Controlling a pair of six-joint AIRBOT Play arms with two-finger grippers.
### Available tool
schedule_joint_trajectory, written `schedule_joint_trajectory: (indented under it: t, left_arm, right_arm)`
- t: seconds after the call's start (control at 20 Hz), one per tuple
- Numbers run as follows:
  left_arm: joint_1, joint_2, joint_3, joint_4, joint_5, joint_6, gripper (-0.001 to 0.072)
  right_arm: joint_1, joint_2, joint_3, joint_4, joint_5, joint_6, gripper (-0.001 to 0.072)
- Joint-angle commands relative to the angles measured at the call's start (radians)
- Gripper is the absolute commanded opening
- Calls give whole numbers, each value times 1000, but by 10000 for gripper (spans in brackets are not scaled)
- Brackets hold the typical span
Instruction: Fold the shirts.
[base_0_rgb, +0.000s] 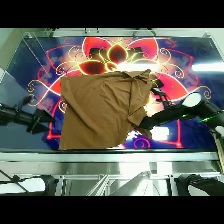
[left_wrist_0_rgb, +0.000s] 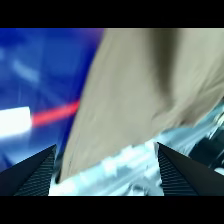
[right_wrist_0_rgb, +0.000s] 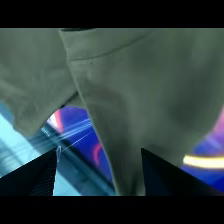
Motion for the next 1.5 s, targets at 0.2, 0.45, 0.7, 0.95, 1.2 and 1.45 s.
schedule_joint_trajectory:
  t: [0.2, 0.45, 0.7, 0.95, 1.2, 1.45]
  left_arm:
    - [3, 18, -220, 74, 114, -24, 715]
    - [-9, 17, -225, 68, 171, -24, 708]
    - [-118, 16, -226, 68, 201, -25, 653]
    - [-278, 14, -224, 49, 237, -7, 31]
    - [-238, 115, -206, -407, 101, 234, 23]
    - [24, 462, 31, -1170, -277, 304, 22]
  right_arm:
    - [169, -65, -29, -64, -199, -32, 555]
    - [174, -72, 8, -67, -237, -12, 20]
    - [173, 5, 25, -65, -228, 14, 19]
    - [149, 158, 25, -64, -227, 102, 18]
    - [-27, 398, 49, 10, -184, 190, 16]
    - [-405, 652, 311, 293, -168, 163, 17]
